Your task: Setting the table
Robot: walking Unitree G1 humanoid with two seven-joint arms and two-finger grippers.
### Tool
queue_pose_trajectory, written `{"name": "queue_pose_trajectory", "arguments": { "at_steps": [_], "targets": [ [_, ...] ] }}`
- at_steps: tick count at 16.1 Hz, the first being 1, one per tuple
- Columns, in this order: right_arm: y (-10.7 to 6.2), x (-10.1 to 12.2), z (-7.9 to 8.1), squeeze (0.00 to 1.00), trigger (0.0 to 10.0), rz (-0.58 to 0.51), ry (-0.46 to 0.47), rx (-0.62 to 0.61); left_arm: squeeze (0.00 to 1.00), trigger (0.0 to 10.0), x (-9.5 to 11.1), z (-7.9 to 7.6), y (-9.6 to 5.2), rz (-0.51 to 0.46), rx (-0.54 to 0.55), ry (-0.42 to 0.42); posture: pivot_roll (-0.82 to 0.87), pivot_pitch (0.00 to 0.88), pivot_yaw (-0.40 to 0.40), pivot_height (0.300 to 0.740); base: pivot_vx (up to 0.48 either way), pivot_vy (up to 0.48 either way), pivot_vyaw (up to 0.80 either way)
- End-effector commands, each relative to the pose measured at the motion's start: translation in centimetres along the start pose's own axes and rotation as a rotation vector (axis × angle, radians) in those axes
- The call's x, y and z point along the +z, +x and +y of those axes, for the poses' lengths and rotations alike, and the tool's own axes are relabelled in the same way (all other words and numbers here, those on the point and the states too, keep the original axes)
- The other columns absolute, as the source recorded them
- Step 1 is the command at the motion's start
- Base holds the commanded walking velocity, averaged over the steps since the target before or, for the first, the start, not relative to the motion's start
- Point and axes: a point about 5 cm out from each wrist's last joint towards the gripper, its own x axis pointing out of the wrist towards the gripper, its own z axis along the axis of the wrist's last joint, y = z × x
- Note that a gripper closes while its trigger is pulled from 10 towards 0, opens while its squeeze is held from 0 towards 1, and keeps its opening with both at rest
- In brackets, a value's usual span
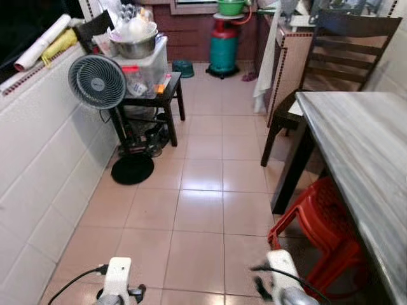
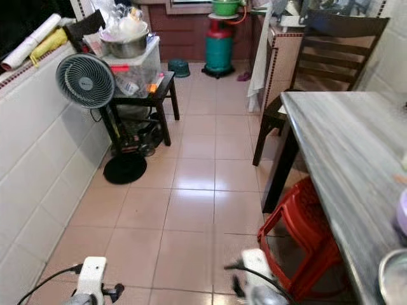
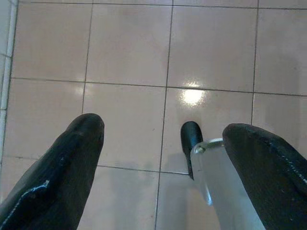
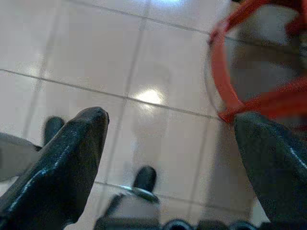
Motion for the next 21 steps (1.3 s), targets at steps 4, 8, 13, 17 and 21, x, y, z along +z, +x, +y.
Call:
{"name": "queue_pose_trajectory", "arguments": {
  "at_steps": [4,8,13,17,21],
  "targets": [
    [0.0,0.0,0.7,0.0,10.0,0.004,0.003,0.019,0.0,10.0,-0.9,2.3,-0.5,0.018,0.037,0.016,-0.04,0.0,0.043,0.74,0.0,0.366,0.0],
    [0.0,-0.3,0.8,0.0,10.0,0.008,-0.001,0.023,0.0,10.0,-0.9,2.1,-0.5,0.017,0.032,0.023,-0.04,0.0,0.047,0.74,0.0,0.371,0.0],
    [0.0,-0.3,0.9,0.0,10.0,0.008,0.005,0.029,0.0,10.0,0.4,-0.1,0.1,0.001,0.007,0.04,-0.04,0.0,0.047,0.74,0.0,0.442,0.0],
    [0.0,0.0,1.0,0.0,10.0,0.002,-0.012,0.038,0.0,10.0,0.9,-1.2,0.3,-0.007,-0.004,0.049,-0.04,0.0,0.045,0.74,0.0,0.48,0.0],
    [0.1,0.2,1.1,0.0,10.0,-0.005,-0.017,0.042,0.0,10.0,0.8,-0.7,0.2,-0.003,0.005,0.054,-0.04,0.0,0.043,0.74,0.0,0.48,0.0]
  ]
}}
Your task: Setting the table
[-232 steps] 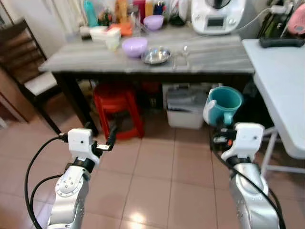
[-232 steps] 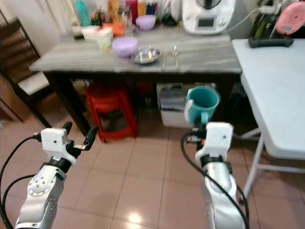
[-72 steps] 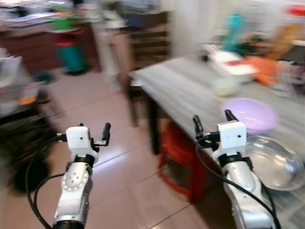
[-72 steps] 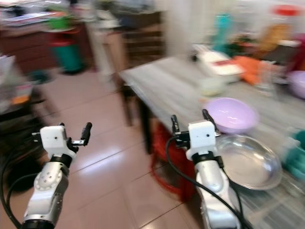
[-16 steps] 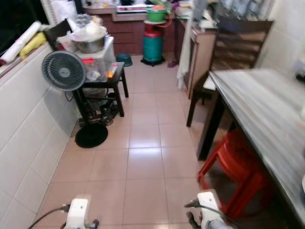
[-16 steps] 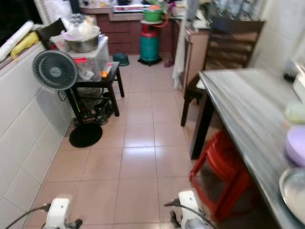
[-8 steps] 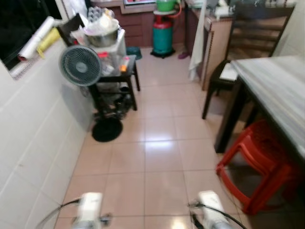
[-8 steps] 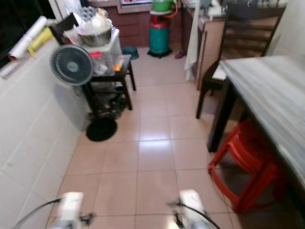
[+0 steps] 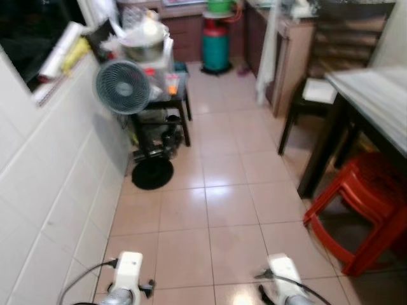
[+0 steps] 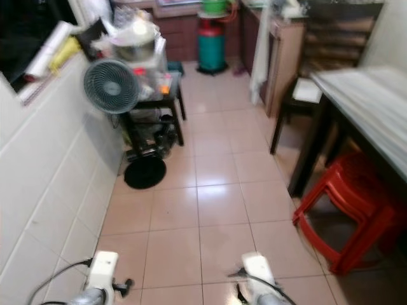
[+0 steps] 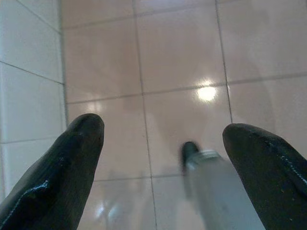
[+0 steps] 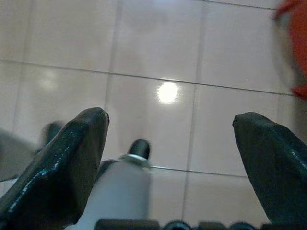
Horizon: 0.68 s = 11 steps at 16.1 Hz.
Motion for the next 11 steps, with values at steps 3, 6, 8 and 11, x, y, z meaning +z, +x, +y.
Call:
{"name": "queue_pose_trajectory", "arguments": {
  "at_steps": [3,6,8,11],
  "targets": [
    [0.2,0.9,1.0,0.0,10.0,-0.027,0.003,0.024,0.0,10.0,-0.5,2.1,-0.3,0.018,0.044,0.014,-0.04,0.0,0.044,0.74,0.0,0.48,0.0],
    [0.2,1.2,1.0,0.0,10.0,-0.04,-0.009,0.032,0.0,10.0,-1.1,3.7,-0.7,0.024,0.059,0.024,-0.04,0.0,0.042,0.74,0.0,0.0,0.23],
    [0.2,1.3,1.0,0.0,10.0,-0.043,-0.013,0.032,0.0,10.0,-1.1,3.7,-0.7,0.026,0.059,0.041,-0.04,0.0,0.041,0.74,0.0,0.0,0.8],
    [0.3,1.5,1.1,0.0,10.0,-0.052,-0.012,0.031,0.0,10.0,-1.4,2.9,-0.6,0.032,0.046,0.055,-0.05,0.0,0.042,0.74,0.0,0.0,0.41]
  ]
}}
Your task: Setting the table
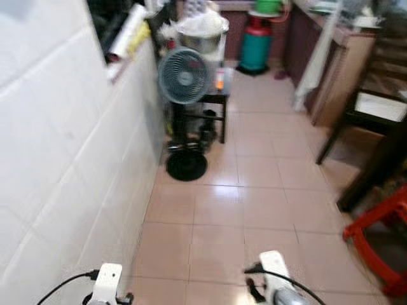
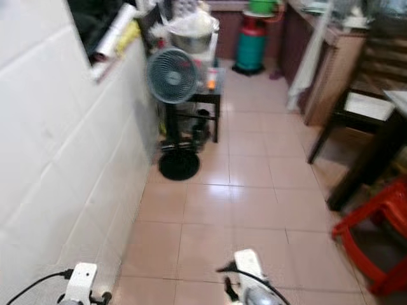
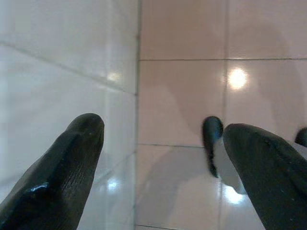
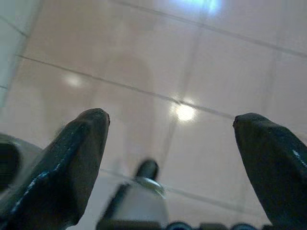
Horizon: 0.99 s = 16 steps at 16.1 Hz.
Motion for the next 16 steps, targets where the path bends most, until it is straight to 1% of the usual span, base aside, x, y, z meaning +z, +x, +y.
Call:
{"name": "queue_pose_trajectory", "arguments": {
  "at_steps": [1,3,4,5,6,7,9,10,12,16],
  "targets": [
    [-0.2,-0.5,-0.9,0.0,10.0,0.016,0.001,-0.023,0.0,10.0,0.4,-1.0,0.2,-0.012,-0.025,0.017,-0.05,0.0,0.041,0.74,0.0,0.0,0.0],
    [-0.2,-0.5,-0.9,0.0,10.0,0.015,0.006,-0.029,0.0,10.0,0.7,-1.8,0.2,-0.016,-0.042,0.014,-0.05,0.0,0.04,0.74,0.0,0.0,0.0],
    [-0.2,-0.5,-1.0,0.0,10.0,0.023,0.014,-0.037,0.0,10.0,0.8,-2.6,0.3,-0.018,-0.061,0.007,-0.05,0.0,0.039,0.74,0.0,0.0,0.0],
    [-0.2,-0.5,-1.0,0.0,10.0,0.023,0.014,-0.037,0.0,10.0,0.8,-2.6,0.3,-0.018,-0.061,0.007,-0.05,0.0,0.039,0.74,0.0,0.0,0.0],
    [-0.2,-0.6,-1.1,0.0,10.0,0.025,0.013,-0.039,0.0,10.0,0.9,-2.9,0.3,-0.02,-0.071,0.006,-0.05,0.0,0.039,0.74,0.0,0.0,-0.6],
    [-0.2,-0.6,-1.1,0.0,10.0,0.026,0.015,-0.04,0.0,10.0,0.8,-2.9,0.3,-0.02,-0.073,0.005,-0.05,0.0,0.039,0.74,0.0,0.0,-0.8],
    [-0.2,-0.6,-1.2,0.0,10.0,0.026,0.015,-0.041,0.0,10.0,0.3,-2.4,0.2,-0.015,-0.078,-0.002,-0.05,0.0,0.038,0.74,0.326,0.0,-0.8],
    [-0.2,-0.6,-1.2,0.0,10.0,0.025,0.014,-0.041,0.0,10.0,0.2,-2.4,0.2,-0.014,-0.079,-0.003,-0.05,0.0,0.038,0.74,0.39,0.0,-0.8],
    [-0.2,-0.7,-1.5,0.0,10.0,0.03,0.014,-0.045,0.0,10.0,-0.1,-1.7,0.1,-0.008,-0.074,-0.005,-0.05,0.0,0.038,0.74,0.405,0.0,-0.57],
    [-0.3,-0.7,-2.2,0.0,10.0,0.048,0.023,-0.058,0.0,10.0,-0.2,-1.5,0.0,-0.007,-0.078,-0.006,-0.06,0.0,0.043,0.74,0.443,0.0,-0.69]
  ]
}}
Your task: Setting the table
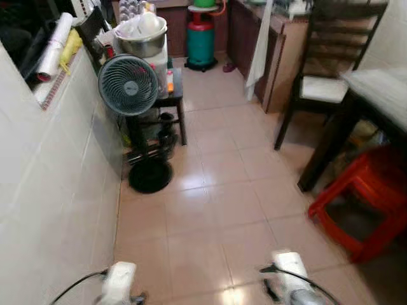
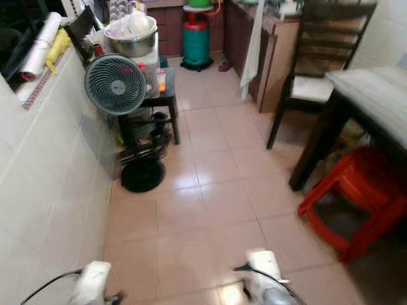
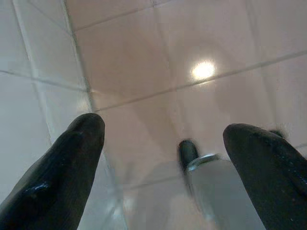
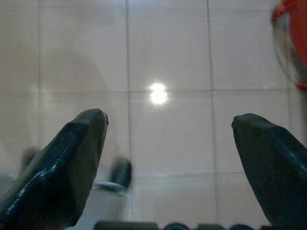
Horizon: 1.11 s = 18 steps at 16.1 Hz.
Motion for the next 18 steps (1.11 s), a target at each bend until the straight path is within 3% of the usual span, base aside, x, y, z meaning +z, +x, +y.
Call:
{"name": "queue_pose_trajectory", "arguments": {
  "at_steps": [1,7,10,15,18],
  "targets": [
    [-0.2,-1.0,-0.4,0.0,10.0,0.038,0.004,-0.011,0.0,10.0,1.3,-0.4,0.2,-0.038,-0.015,0.01,-0.06,0.0,0.043,0.74,0.458,0.0,-0.8],
    [-0.3,-1.8,0.2,0.0,10.0,0.047,-0.011,0.0,0.0,10.0,1.6,-0.8,0.3,-0.044,-0.025,0.013,-0.06,0.0,0.042,0.74,0.448,0.0,-0.09],
    [-0.4,-1.8,0.2,0.0,10.0,0.047,-0.023,0.007,0.0,10.0,1.8,-1.7,0.5,-0.04,-0.023,0.004,-0.06,0.0,0.039,0.74,0.379,0.0,0.71],
    [-0.3,-1.5,-0.1,0.0,10.0,0.044,-0.03,0.009,0.0,10.0,1.7,-3.2,0.6,-0.03,0.001,-0.005,-0.05,0.0,0.036,0.74,0.0,0.0,0.78],
    [-0.3,-1.5,-0.1,0.0,10.0,0.042,-0.03,0.005,0.0,10.0,1.4,-2.3,0.5,-0.025,0.021,-0.013,-0.04,0.0,0.033,0.74,0.0,0.0,0.0]
  ]
}}
